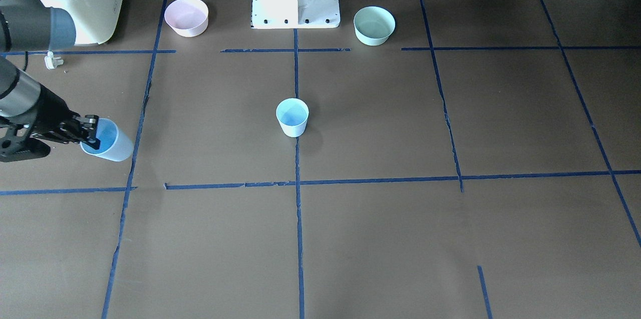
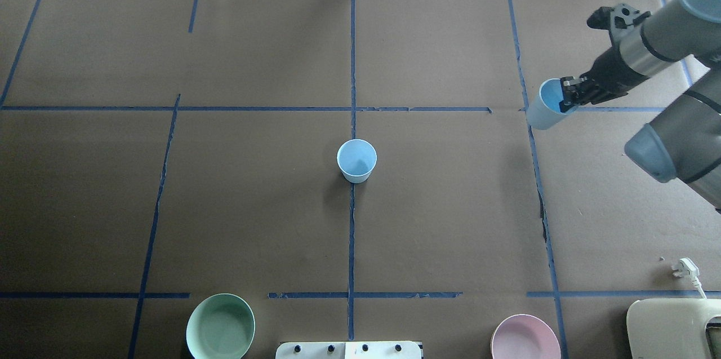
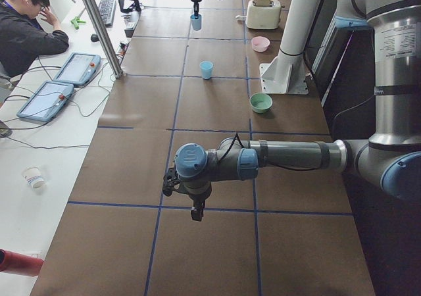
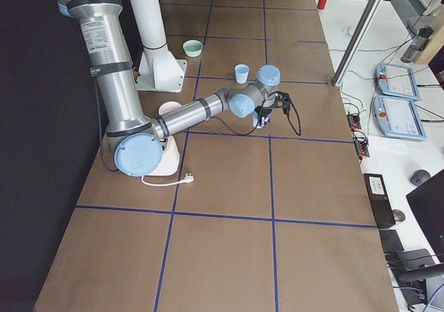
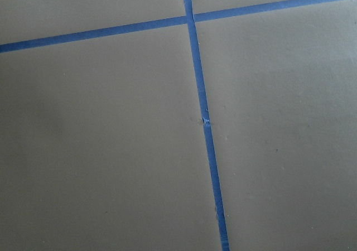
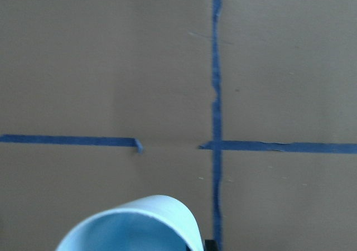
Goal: Stack blue cups with both arms
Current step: 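Carry the cup with the right gripper above the center cup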
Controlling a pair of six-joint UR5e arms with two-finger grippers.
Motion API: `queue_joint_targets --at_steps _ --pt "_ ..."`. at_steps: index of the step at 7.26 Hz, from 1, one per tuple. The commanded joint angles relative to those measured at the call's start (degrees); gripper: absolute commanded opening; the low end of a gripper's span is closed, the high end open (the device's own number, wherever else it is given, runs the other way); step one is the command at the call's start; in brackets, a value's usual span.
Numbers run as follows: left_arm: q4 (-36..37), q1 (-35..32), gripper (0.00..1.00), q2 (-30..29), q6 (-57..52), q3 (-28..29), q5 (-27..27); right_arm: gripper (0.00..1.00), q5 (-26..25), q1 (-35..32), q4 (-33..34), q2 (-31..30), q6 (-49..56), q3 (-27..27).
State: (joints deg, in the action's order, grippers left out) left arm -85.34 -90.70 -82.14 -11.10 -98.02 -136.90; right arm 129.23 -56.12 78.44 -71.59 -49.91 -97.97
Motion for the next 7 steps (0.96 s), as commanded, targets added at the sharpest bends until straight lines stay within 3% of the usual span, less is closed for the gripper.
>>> queue_joint_targets --at_steps 1,4,6,7 --pt "0.0 0.0 1.00 -0.2 2.0 -0.9 0.1 0.00 -5.5 7.5 7.6 11.6 -14.0 -0.5" --pt "0.0 0.0 1.00 -0.2 2.1 -0.9 0.1 0.00 -18.0 19.7 13.7 24.1 -34.4 0.3" --pt "0.0 0.0 1.00 -0.2 2.1 -0.8 0.1 0.00 -23.9 25.4 15.0 26.4 -40.3 0.4" --pt "0.0 0.0 1.00 -0.2 2.1 -0.9 0.1 0.00 -24.5 26.5 15.2 26.2 -40.4 0.4"
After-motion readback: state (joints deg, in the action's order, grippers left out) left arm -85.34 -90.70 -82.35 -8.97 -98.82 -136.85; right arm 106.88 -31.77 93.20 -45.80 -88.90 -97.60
